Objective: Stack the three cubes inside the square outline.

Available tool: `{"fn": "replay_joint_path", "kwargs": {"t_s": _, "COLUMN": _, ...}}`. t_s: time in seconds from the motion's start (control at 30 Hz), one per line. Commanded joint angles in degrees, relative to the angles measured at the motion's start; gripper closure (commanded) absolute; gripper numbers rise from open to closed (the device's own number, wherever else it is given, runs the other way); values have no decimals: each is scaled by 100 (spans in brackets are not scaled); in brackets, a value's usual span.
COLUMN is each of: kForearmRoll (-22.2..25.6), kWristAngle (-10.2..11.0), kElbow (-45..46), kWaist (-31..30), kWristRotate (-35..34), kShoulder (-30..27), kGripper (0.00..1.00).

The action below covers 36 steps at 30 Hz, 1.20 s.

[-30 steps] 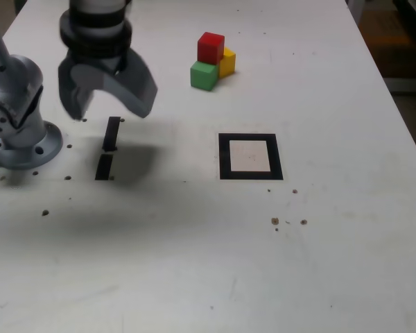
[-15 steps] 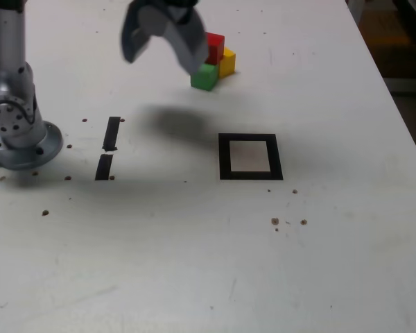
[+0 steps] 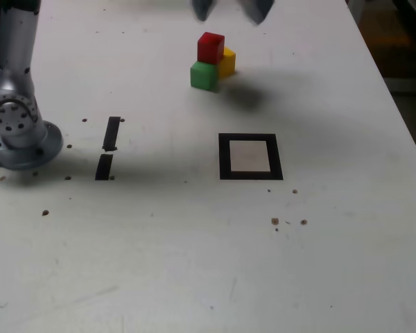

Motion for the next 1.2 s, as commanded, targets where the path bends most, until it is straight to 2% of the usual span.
{"fn": "replay_joint_path", "kwargs": {"t_s": 0.0, "kForearmRoll": -93, "kWristAngle": 55, "kElbow": 115, "kWaist": 53, "kWristRotate": -15, "kShoulder": 54, "kGripper": 3}}
{"fn": "replay_joint_path", "kwargs": {"t_s": 0.27, "kForearmRoll": -356, "kWristAngle": 397, "kElbow": 595, "kWaist": 191, "kWristRotate": -106, "kShoulder": 96, "kGripper": 3}}
{"fn": "replay_joint_path", "kwargs": {"t_s": 0.43, "kForearmRoll": -554, "kWristAngle": 408, "kElbow": 764, "kWaist": 221, "kWristRotate": -154, "kShoulder": 255, "kGripper": 5}}
{"fn": "replay_joint_path", "kwargs": {"t_s": 0.57, "kForearmRoll": -862, "kWristAngle": 358, "kElbow": 1034, "kWaist": 326, "kWristRotate": -195, "kShoulder": 425, "kGripper": 11}}
{"fn": "replay_joint_path", "kwargs": {"t_s": 0.7, "kForearmRoll": -1140, "kWristAngle": 323, "kElbow": 1223, "kWaist": 383, "kWristRotate": -236, "kShoulder": 488, "kGripper": 25}}
{"fn": "replay_joint_path", "kwargs": {"t_s": 0.93, "kForearmRoll": -1284, "kWristAngle": 226, "kElbow": 1262, "kWaist": 384, "kWristRotate": -308, "kShoulder": 347, "kGripper": 62}}
{"fn": "replay_joint_path", "kwargs": {"t_s": 1.17, "kForearmRoll": -1264, "kWristAngle": 46, "kElbow": 1256, "kWaist": 384, "kWristRotate": -276, "kShoulder": 304, "kGripper": 81}}
